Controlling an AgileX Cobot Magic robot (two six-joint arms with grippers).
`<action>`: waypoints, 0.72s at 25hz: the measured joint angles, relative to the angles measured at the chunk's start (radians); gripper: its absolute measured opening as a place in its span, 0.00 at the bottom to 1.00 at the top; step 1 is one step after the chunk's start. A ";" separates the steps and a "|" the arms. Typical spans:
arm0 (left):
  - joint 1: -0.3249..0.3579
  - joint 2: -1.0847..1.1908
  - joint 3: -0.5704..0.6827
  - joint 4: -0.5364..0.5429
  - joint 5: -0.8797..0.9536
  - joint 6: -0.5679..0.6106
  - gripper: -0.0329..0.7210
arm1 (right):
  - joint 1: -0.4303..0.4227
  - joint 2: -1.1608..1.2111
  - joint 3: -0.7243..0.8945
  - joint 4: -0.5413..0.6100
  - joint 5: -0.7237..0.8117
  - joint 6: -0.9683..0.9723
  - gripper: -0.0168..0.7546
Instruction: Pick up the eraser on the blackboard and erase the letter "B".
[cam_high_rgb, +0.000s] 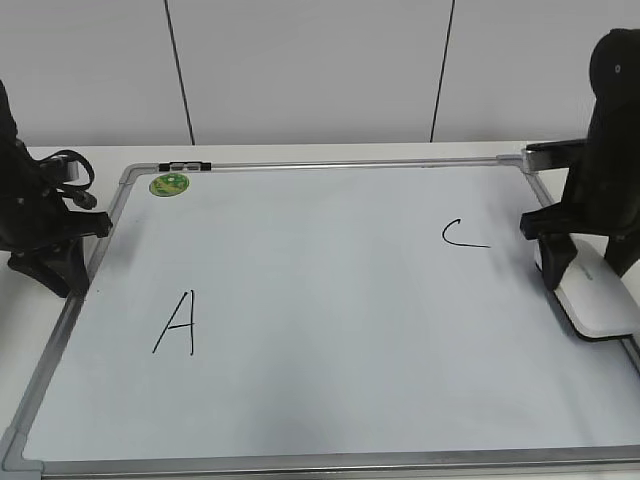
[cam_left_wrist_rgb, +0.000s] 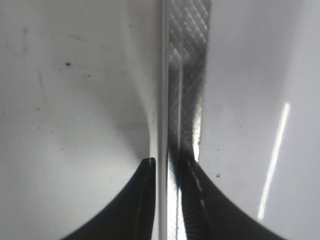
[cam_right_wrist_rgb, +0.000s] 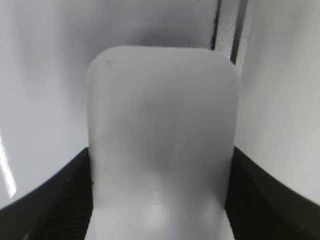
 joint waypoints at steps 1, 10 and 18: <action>0.000 0.000 0.000 0.000 0.000 0.000 0.22 | 0.000 0.009 0.000 0.000 0.000 0.000 0.71; 0.000 0.000 0.000 0.000 -0.001 0.000 0.22 | -0.002 0.061 -0.034 0.002 0.022 0.000 0.71; 0.000 0.000 0.000 0.000 0.000 0.000 0.22 | -0.002 0.078 -0.045 0.007 0.021 0.000 0.81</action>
